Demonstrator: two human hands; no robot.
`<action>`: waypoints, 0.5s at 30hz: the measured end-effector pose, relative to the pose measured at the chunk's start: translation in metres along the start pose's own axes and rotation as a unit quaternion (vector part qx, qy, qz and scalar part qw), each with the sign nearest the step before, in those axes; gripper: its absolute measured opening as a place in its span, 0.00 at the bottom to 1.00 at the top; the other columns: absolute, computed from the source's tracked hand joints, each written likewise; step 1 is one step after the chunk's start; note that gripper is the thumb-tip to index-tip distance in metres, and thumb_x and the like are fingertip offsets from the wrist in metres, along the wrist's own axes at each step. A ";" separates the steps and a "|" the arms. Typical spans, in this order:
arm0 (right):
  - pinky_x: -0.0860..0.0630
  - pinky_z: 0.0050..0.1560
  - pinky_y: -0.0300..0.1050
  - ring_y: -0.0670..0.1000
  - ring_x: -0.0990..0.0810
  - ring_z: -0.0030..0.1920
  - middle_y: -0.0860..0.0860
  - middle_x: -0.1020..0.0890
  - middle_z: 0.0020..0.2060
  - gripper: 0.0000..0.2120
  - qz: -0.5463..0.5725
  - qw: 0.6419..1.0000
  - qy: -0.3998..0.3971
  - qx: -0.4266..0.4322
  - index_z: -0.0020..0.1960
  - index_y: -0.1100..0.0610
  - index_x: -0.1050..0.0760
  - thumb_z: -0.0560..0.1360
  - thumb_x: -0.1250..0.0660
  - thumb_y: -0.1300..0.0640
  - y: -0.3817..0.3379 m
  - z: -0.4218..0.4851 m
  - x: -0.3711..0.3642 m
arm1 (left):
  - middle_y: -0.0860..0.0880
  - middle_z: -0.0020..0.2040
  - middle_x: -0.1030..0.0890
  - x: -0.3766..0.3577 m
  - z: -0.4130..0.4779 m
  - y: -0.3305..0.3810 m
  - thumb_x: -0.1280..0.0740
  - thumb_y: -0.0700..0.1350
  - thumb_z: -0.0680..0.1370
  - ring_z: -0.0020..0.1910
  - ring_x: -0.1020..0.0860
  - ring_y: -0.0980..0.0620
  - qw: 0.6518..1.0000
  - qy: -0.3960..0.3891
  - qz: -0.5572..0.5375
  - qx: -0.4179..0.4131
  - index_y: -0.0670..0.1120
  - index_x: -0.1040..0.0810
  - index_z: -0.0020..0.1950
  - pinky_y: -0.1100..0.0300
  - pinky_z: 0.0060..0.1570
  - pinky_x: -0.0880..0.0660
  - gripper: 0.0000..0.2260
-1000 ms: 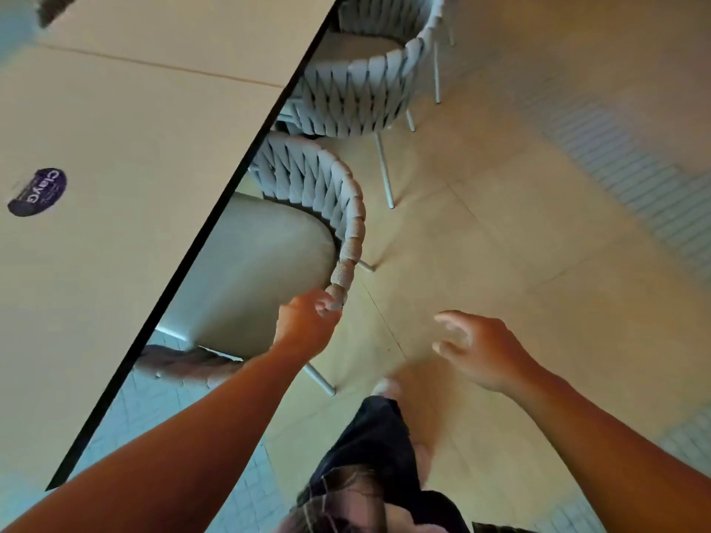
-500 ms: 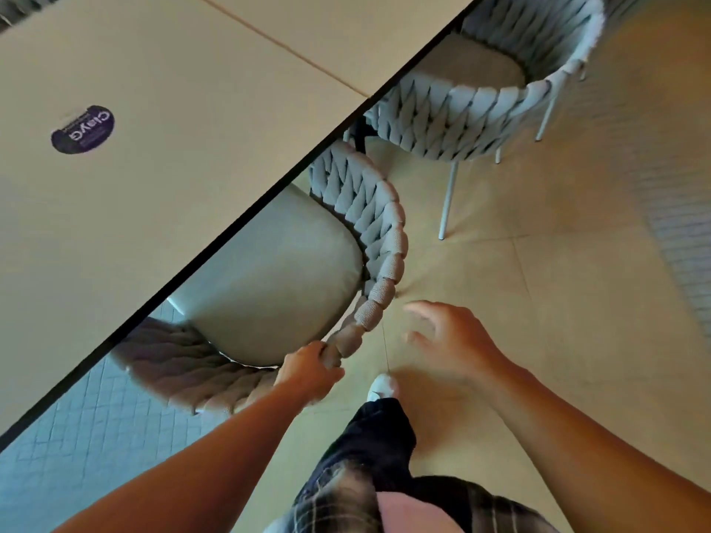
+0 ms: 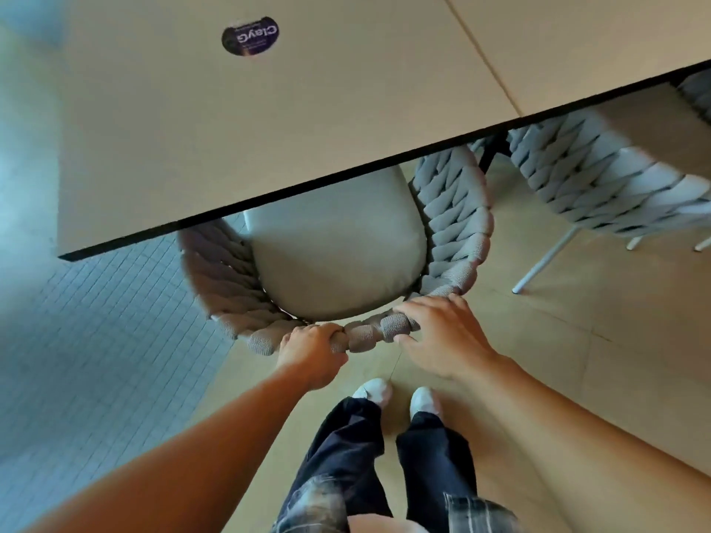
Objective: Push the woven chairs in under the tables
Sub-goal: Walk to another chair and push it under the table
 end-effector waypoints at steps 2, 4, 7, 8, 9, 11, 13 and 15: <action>0.40 0.68 0.51 0.50 0.27 0.61 0.43 0.21 0.58 0.19 -0.018 0.999 -0.027 0.032 0.62 0.45 0.26 0.72 0.35 0.46 0.004 0.006 0.000 | 0.50 0.60 0.21 -0.003 -0.006 0.004 0.35 0.55 0.75 0.63 0.28 0.46 0.999 0.024 -0.008 0.021 0.57 0.25 0.64 0.51 0.65 0.36 0.17; 0.41 0.69 0.52 0.50 0.27 0.62 0.44 0.22 0.59 0.20 -0.034 0.997 -0.051 0.051 0.64 0.45 0.27 0.72 0.35 0.46 0.008 0.010 -0.001 | 0.50 0.61 0.22 -0.008 -0.010 0.008 0.35 0.57 0.75 0.65 0.31 0.46 0.999 0.038 -0.010 0.035 0.57 0.25 0.64 0.49 0.66 0.39 0.18; 0.46 0.73 0.54 0.50 0.28 0.64 0.45 0.23 0.62 0.23 -0.058 0.992 -0.081 0.072 0.67 0.44 0.28 0.72 0.35 0.47 0.013 0.018 -0.006 | 0.51 0.63 0.24 -0.012 -0.015 0.010 0.34 0.57 0.74 0.67 0.33 0.47 0.997 0.067 -0.025 0.039 0.57 0.26 0.66 0.49 0.66 0.41 0.20; 0.48 0.74 0.55 0.50 0.27 0.65 0.45 0.23 0.62 0.23 -0.066 0.991 -0.088 0.075 0.67 0.44 0.28 0.72 0.35 0.47 0.015 0.021 -0.007 | 0.52 0.65 0.25 -0.013 -0.016 0.008 0.34 0.57 0.74 0.68 0.34 0.48 0.996 0.076 -0.026 0.038 0.58 0.27 0.67 0.49 0.67 0.41 0.20; 0.50 0.75 0.56 0.50 0.28 0.65 0.45 0.23 0.63 0.24 -0.074 0.990 -0.091 0.079 0.67 0.44 0.29 0.72 0.35 0.47 0.017 0.024 -0.009 | 0.53 0.66 0.26 -0.013 -0.017 0.005 0.33 0.57 0.74 0.69 0.35 0.48 0.996 0.081 -0.022 0.039 0.58 0.28 0.67 0.49 0.68 0.42 0.21; 0.53 0.76 0.58 0.50 0.29 0.67 0.44 0.24 0.64 0.25 -0.101 0.987 -0.095 0.085 0.68 0.43 0.30 0.72 0.34 0.43 0.019 0.029 -0.012 | 0.54 0.67 0.27 -0.011 -0.018 -0.005 0.32 0.58 0.73 0.70 0.35 0.49 0.995 0.084 -0.006 0.047 0.60 0.29 0.68 0.47 0.69 0.45 0.24; 0.54 0.76 0.59 0.49 0.31 0.68 0.43 0.25 0.65 0.27 -0.129 0.983 -0.094 0.088 0.68 0.41 0.31 0.71 0.33 0.37 0.022 0.033 -0.015 | 0.55 0.67 0.27 -0.010 -0.016 -0.017 0.31 0.58 0.72 0.70 0.35 0.49 0.995 0.084 0.011 0.054 0.60 0.30 0.69 0.47 0.69 0.47 0.25; 0.54 0.75 0.59 0.49 0.32 0.68 0.41 0.24 0.64 0.30 -0.141 0.983 -0.082 0.083 0.66 0.40 0.29 0.68 0.35 0.30 0.024 0.035 -0.020 | 0.54 0.67 0.27 -0.011 -0.014 -0.024 0.31 0.58 0.72 0.71 0.38 0.49 0.994 0.082 0.047 0.048 0.61 0.31 0.70 0.45 0.69 0.50 0.27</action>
Point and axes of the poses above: each hand's wrist, its own z-axis towards the middle knuckle, its own x-axis out of the back of the hand, y = z × x, the point moved 2 cm from there along z, towards the middle knuckle
